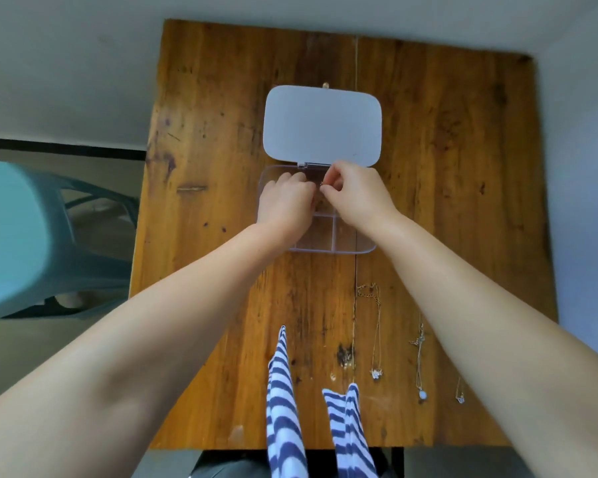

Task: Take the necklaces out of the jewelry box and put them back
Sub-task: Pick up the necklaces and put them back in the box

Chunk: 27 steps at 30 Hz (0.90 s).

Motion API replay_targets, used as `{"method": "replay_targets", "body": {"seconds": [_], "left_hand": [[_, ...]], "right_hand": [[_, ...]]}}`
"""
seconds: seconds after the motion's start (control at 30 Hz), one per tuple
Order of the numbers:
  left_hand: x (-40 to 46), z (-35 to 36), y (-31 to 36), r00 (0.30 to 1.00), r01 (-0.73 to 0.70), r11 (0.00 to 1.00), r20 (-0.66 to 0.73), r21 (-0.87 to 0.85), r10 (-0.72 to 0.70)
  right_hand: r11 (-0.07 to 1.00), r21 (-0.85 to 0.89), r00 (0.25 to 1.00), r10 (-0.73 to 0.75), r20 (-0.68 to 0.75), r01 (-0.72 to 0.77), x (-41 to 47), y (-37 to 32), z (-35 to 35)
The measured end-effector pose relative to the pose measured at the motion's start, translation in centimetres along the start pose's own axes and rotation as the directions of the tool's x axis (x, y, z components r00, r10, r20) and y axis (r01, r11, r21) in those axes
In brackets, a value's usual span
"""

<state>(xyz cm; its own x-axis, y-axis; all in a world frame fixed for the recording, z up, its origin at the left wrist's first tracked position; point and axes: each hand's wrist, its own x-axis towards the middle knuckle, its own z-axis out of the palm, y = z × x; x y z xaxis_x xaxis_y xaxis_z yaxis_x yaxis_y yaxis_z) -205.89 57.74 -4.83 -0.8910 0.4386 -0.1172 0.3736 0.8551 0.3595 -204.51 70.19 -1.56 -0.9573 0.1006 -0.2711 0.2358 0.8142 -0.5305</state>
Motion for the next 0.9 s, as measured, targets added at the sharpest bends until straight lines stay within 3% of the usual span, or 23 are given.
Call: {"method": "replay_targets", "body": {"seconds": [0.2, 0.5, 0.63, 0.8, 0.9], "left_hand": [[-0.6, -0.3, -0.2, 0.997, -0.07, 0.997, -0.01, 0.021, 0.07], [-5.4, -0.2, 2.9, 0.993, -0.049, 0.999, -0.104, -0.022, 0.047], [-8.3, 0.3, 6.8, 0.983, -0.162, 0.982, -0.107, -0.094, 0.151], [-12.8, 3.3, 11.9, 0.963, -0.266, 0.95, 0.007, -0.166, 0.271], [-16.1, 6.2, 14.2, 0.935, -0.315, 0.939, 0.127, -0.135, 0.332]], "right_hand": [[0.992, -0.104, 0.997, -0.076, 0.014, 0.077, -0.7, 0.7, 1.0], [0.998, 0.034, 0.996, -0.053, -0.069, 0.055, -5.3, 2.9, -1.7], [0.996, 0.085, 0.998, 0.006, -0.069, 0.0, -9.4, 6.9, -3.7], [0.98, 0.045, 0.981, 0.192, 0.007, -0.192, -13.5, 13.7, -4.8], [0.972, -0.046, 0.969, 0.232, 0.08, -0.229, -15.4, 15.9, -3.3]]}}
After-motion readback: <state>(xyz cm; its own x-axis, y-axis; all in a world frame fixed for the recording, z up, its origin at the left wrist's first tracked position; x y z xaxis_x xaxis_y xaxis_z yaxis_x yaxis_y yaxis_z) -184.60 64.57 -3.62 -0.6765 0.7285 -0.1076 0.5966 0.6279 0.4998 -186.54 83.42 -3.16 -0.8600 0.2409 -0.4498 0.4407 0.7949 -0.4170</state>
